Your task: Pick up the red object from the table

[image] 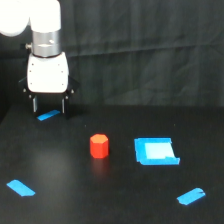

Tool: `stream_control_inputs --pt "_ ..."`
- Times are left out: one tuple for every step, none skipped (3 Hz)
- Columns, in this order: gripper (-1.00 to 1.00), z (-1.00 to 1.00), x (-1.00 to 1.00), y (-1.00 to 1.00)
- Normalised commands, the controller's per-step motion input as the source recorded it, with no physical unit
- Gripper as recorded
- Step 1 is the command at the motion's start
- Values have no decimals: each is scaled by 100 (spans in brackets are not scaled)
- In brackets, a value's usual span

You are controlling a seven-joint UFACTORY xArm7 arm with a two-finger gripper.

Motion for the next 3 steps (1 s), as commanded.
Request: stream_control_inputs --pt "100 -51 94 -73" --pt "100 -42 99 -95" --pt "100 -8 98 -94"
